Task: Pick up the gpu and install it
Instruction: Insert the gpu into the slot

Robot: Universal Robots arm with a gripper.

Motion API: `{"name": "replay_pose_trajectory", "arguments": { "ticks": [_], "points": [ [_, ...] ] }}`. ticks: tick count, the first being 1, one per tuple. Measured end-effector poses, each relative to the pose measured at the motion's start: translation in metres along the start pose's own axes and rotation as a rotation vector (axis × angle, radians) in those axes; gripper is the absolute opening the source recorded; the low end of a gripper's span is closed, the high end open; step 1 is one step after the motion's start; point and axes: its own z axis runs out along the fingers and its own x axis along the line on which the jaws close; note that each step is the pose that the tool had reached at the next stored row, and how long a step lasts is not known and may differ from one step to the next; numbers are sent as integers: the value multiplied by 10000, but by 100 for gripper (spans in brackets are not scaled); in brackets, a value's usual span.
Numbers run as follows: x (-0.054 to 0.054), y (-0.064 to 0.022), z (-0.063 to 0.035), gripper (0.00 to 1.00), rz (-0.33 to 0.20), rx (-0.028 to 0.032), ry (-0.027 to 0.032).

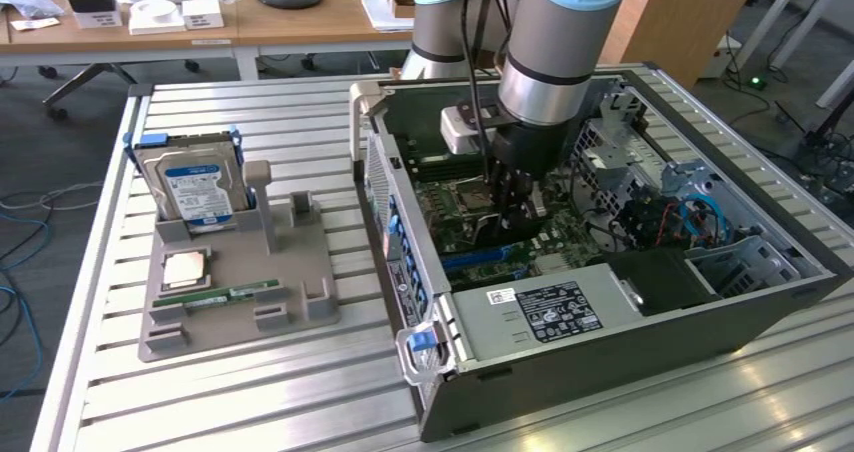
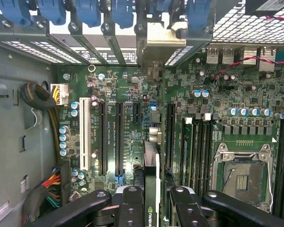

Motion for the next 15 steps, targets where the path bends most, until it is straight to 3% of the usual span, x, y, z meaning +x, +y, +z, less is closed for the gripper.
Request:
{"name": "replay_pose_trajectory", "arguments": {
  "ticks": [15],
  "points": [
    [-1, 30, 0, 26, 1, 0, 0]
  ]
}}
